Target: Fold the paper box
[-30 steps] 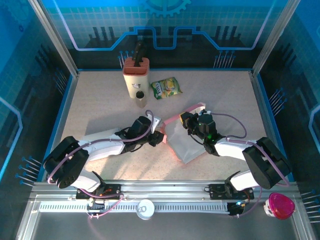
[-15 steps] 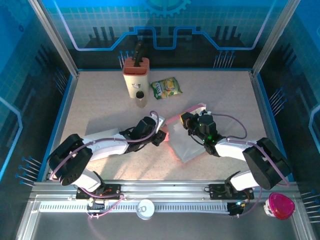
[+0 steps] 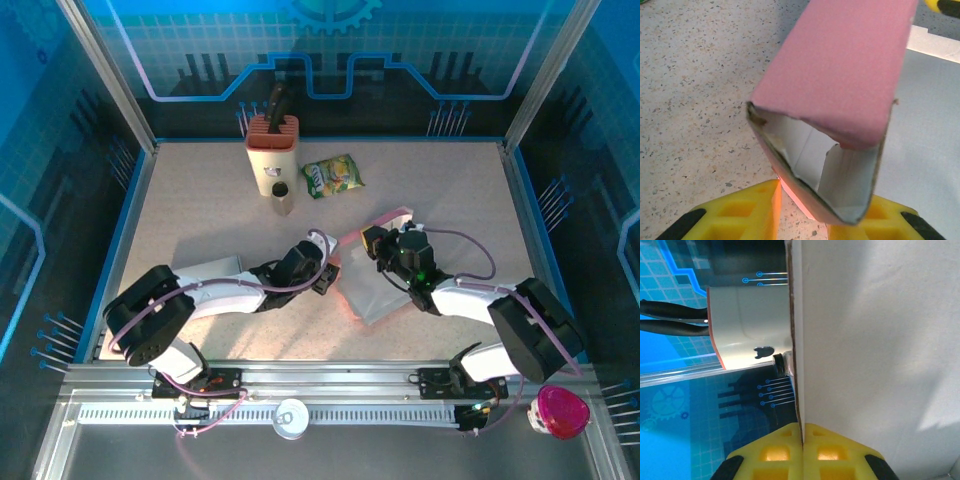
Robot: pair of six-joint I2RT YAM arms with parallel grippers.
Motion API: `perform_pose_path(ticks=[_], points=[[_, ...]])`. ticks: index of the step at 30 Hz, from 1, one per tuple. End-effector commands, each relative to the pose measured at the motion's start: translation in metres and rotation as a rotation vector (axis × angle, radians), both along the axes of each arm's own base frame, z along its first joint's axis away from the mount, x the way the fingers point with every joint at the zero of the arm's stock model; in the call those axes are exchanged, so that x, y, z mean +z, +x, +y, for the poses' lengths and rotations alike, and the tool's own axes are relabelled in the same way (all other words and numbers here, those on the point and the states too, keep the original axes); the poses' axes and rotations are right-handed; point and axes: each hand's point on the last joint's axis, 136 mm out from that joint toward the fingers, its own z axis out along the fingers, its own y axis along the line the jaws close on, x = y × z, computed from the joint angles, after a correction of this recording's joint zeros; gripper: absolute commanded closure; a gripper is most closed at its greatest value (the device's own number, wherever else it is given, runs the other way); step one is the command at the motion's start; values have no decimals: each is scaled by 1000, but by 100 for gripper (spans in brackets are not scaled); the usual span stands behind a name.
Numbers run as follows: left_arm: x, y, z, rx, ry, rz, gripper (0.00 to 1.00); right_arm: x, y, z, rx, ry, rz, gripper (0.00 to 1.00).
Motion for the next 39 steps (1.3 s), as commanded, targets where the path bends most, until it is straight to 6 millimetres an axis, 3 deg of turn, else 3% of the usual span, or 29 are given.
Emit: perform_pose_path(ticks=[1, 9, 20, 34, 39], points=[[14, 16, -5, 51, -24, -65, 71, -6, -8, -2, -15, -11, 2, 100], [11, 15, -13, 55, -28, -80, 70, -1, -14, -1, -89, 19, -80, 100], [11, 21, -9, 124, -37, -92, 67, -13, -20, 11, -106, 52, -65, 100], [14, 23, -15, 182, -37, -105, 88, -16, -24, 12, -112, 32, -59, 100], [18, 26, -15, 255, -61, -104, 84, -17, -27, 15, -116, 24, -57, 100]])
